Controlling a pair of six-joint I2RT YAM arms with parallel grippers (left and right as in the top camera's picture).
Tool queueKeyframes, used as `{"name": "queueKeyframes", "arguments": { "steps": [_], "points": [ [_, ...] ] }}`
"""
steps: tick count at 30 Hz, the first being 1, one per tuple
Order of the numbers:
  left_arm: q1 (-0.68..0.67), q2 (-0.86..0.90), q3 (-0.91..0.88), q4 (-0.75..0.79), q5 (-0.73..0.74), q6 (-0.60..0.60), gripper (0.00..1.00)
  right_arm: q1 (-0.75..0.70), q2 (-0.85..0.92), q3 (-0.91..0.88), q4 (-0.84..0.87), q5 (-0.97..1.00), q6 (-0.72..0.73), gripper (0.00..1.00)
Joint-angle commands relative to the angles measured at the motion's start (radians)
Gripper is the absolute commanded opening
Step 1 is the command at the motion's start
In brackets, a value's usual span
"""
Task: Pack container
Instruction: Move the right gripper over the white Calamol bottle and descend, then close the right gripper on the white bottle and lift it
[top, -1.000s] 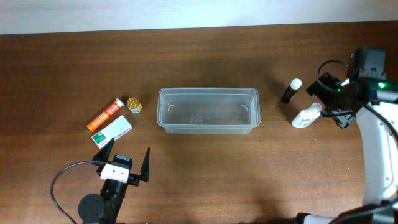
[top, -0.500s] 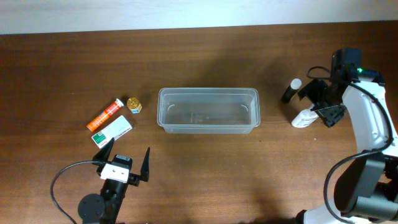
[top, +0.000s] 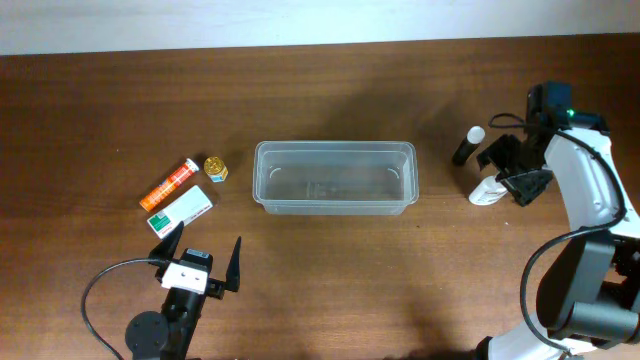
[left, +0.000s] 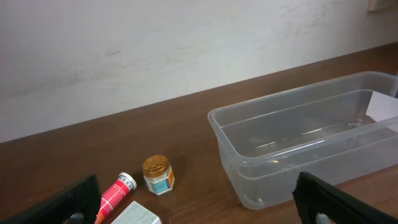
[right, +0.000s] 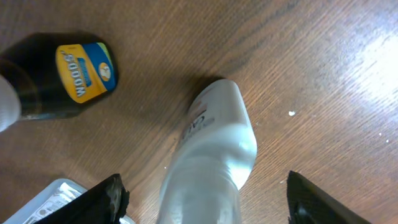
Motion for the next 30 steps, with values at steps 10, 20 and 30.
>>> {"name": "queueKeyframes", "arguments": {
  "steps": [10, 20, 30],
  "points": [
    [-0.002, -0.006, -0.002, -0.007, -0.006, -0.005, 0.99, -0.003, 0.006, -0.101, 0.045, 0.037, 0.012, 0.66],
    [-0.002, -0.006, -0.002, -0.007, -0.006, -0.005, 0.99, -0.003, 0.006, -0.104, 0.049, 0.119, 0.002, 0.56],
    [-0.002, -0.006, -0.002, -0.007, -0.006, -0.005, 0.99, -0.003, 0.006, -0.104, 0.049, 0.222, -0.07, 0.43]
  ]
}}
